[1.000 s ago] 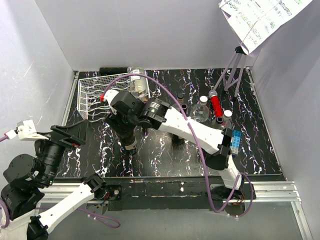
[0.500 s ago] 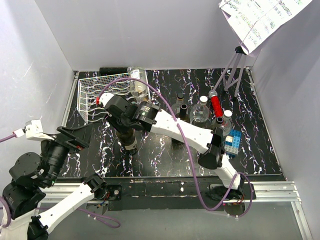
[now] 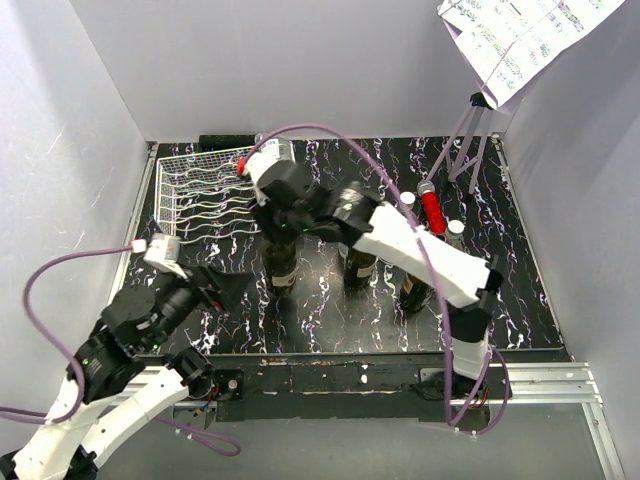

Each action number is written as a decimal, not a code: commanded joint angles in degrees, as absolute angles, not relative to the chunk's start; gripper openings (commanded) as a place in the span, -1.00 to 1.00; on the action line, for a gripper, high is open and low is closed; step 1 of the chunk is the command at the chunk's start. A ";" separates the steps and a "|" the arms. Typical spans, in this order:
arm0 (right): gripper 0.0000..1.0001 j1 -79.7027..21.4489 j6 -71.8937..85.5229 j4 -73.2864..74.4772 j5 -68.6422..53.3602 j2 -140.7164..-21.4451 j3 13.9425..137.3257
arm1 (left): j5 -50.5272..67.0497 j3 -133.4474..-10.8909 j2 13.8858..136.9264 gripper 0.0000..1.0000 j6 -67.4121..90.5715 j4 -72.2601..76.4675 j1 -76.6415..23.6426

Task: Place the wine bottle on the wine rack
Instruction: Pick up the wine bottle from the center of the board.

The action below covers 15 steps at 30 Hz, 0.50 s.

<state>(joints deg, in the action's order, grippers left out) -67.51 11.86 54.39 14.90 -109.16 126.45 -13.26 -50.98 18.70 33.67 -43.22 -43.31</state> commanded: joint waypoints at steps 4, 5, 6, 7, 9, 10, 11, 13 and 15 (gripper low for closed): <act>-0.97 -65.66 13.27 53.96 3.44 -94.23 129.02 | 4.13 -46.49 28.81 0.96 18.03 -27.26 -43.51; -0.97 -65.48 13.36 54.66 1.95 -93.35 129.11 | 4.65 -46.76 29.79 0.96 16.36 -25.33 -43.51; -0.97 -65.39 13.45 55.45 0.45 -92.47 129.29 | 5.53 -46.84 30.84 0.96 14.78 -22.96 -43.51; -0.97 -65.30 13.71 56.15 -1.65 -91.85 129.46 | 6.84 -46.93 31.63 0.96 12.85 -20.76 -43.51; -0.97 -65.30 14.24 57.30 -3.86 -90.36 129.46 | 10.87 -47.55 33.65 0.96 9.42 -17.77 -43.42; -0.97 -65.30 14.59 57.57 -4.82 -89.74 129.46 | 14.12 -47.72 34.79 0.96 8.45 -16.54 -43.42; -0.97 -65.22 15.11 57.66 -5.36 -89.13 129.38 | 17.20 -47.90 35.85 0.96 7.92 -15.31 -43.42; -0.97 -65.21 15.55 57.48 -6.50 -88.16 129.29 | 23.79 -48.69 38.05 0.96 8.35 -14.24 -43.50; -0.97 -65.21 16.17 57.04 -7.03 -87.63 129.29 | 30.20 -49.57 40.42 0.96 9.83 -13.80 -43.42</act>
<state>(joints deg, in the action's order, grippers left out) -64.55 12.29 61.82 0.47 -90.56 126.98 16.34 -46.89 36.58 11.94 -19.92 -43.66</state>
